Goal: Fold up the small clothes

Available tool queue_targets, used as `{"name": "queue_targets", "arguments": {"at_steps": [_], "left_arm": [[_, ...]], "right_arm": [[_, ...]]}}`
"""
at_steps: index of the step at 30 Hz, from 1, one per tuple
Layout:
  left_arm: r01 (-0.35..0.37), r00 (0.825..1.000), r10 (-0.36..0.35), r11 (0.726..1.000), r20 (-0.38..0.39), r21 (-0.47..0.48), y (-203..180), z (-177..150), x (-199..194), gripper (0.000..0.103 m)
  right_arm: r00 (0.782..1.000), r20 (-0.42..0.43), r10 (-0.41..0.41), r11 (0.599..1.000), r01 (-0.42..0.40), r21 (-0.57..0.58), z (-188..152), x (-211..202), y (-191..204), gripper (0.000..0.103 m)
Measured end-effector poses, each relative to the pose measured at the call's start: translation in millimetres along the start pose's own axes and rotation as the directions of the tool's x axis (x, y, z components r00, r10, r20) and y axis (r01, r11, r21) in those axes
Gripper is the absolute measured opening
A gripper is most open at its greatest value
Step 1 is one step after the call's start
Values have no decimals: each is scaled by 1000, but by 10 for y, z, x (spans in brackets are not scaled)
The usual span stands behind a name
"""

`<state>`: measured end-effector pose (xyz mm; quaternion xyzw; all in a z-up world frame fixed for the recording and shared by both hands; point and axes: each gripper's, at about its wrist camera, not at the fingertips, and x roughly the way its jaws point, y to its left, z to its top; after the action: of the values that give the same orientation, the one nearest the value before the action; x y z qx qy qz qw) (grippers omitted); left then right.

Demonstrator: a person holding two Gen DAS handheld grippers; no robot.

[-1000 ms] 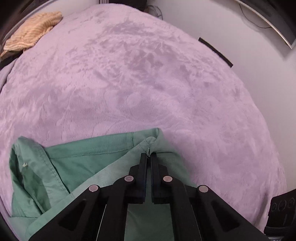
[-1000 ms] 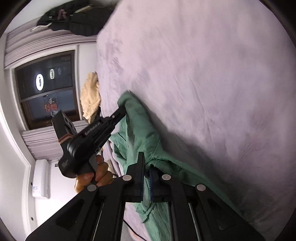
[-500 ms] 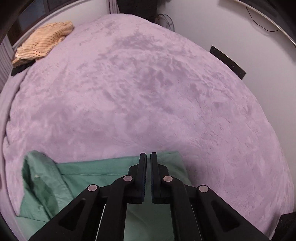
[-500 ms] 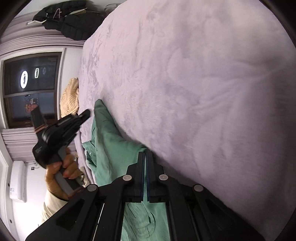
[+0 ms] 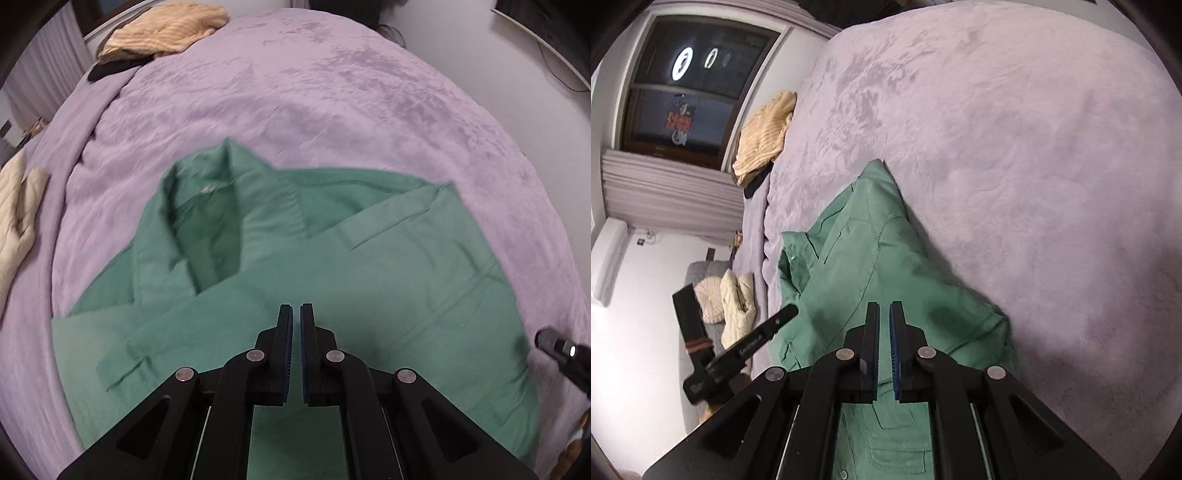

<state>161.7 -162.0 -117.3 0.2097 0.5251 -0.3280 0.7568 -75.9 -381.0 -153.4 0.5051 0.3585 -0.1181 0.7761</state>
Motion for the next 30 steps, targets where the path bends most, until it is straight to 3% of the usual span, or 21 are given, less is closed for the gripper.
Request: {"name": "queue_targets", "arguments": {"at_steps": [3,4,5,8,17,20,30], "left_arm": [[-37,997,30,995,-71,-92,393,-424,93,5],[-53,994,42,992,-98,-116,509,-561,140,5],[-63,992,47,988,-117,-140,630,-712,183,5],[35,998,-44,984,-46,-173,837,-983,107,5],[50,997,-61,979,-51,-196,987,-1119,-185,5],[4,997,-18,982,-76,-187,995,-1209,-283,5],[-12,993,-13,978,-118,-209,1117,-1601,-586,5]], "right_arm": [[995,-49,-91,996,91,2,-28,206,-177,8],[992,-65,-111,994,113,16,-57,240,-280,3],[993,-69,-98,994,100,35,-69,251,-356,3],[994,-67,-90,995,93,43,-99,190,-447,0],[971,-90,-222,975,221,-20,-197,28,-142,4],[966,-106,-237,971,236,-20,-297,-47,-63,5],[954,-163,-253,967,249,-46,-694,-173,244,5]]}}
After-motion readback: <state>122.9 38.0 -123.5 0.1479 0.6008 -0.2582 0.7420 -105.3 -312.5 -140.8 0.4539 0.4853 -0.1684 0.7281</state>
